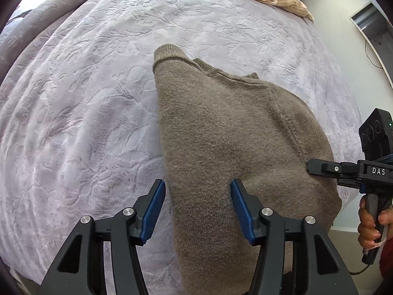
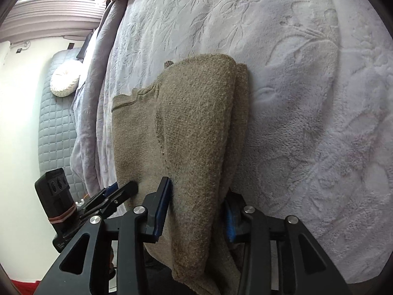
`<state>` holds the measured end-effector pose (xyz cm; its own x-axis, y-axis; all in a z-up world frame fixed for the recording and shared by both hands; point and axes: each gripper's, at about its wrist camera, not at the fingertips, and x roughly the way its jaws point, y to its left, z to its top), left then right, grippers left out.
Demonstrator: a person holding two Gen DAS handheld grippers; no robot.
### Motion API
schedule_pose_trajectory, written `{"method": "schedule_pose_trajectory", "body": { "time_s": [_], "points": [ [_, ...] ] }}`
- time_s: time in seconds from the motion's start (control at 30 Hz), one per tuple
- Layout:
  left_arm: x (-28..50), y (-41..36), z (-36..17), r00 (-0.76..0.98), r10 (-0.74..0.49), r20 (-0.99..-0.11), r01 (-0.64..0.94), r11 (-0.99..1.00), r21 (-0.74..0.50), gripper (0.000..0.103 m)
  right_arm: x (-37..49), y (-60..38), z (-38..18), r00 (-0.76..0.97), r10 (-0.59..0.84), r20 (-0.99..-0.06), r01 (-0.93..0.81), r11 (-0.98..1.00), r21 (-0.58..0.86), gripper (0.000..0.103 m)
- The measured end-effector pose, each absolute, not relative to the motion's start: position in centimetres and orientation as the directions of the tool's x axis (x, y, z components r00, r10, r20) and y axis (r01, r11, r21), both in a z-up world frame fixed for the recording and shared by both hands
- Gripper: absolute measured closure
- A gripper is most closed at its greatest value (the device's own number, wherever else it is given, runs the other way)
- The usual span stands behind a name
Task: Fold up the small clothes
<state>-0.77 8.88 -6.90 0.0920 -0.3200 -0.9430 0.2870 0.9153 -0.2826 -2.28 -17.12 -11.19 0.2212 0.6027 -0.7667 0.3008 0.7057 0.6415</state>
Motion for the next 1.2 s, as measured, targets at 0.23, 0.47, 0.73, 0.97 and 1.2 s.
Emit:
{"method": "schedule_pose_trajectory", "body": {
  "time_s": [0.23,0.47,0.73,0.97,1.2],
  "points": [
    [-0.5,10.6,-5.4,0.138,-0.237,-0.962,0.288,0.939,-0.191,0.046,-3.5,-18.8,-8.6,0.230,0.423,-0.877,0.323,0.817,0.478,0.072],
    [-0.7,11.6,-3.3,0.129,-0.288,-0.949,0.272,0.931,-0.245,0.046,-5.2,-18.7,-4.9,0.288,0.365,-0.885,0.298,0.844,0.445,0.091],
    [-3.3,7.8,-4.3,0.029,-0.408,-0.913,0.347,0.860,-0.374,0.046,-6.2,-13.5,-5.4,0.198,0.326,-0.924,0.154,0.921,0.358,0.091],
    [-4.0,7.4,-7.1,0.021,-0.388,-0.921,0.363,0.861,-0.355,0.046,-6.2,-14.0,-9.8,0.152,0.257,-0.954,0.171,0.944,0.281,0.090],
    [-4.6,6.9,-6.7,0.032,-0.361,-0.932,0.385,0.865,-0.321,0.046,-6.8,-15.0,-10.2,0.162,0.251,-0.954,0.186,0.942,0.279,0.079]
  ]
}}
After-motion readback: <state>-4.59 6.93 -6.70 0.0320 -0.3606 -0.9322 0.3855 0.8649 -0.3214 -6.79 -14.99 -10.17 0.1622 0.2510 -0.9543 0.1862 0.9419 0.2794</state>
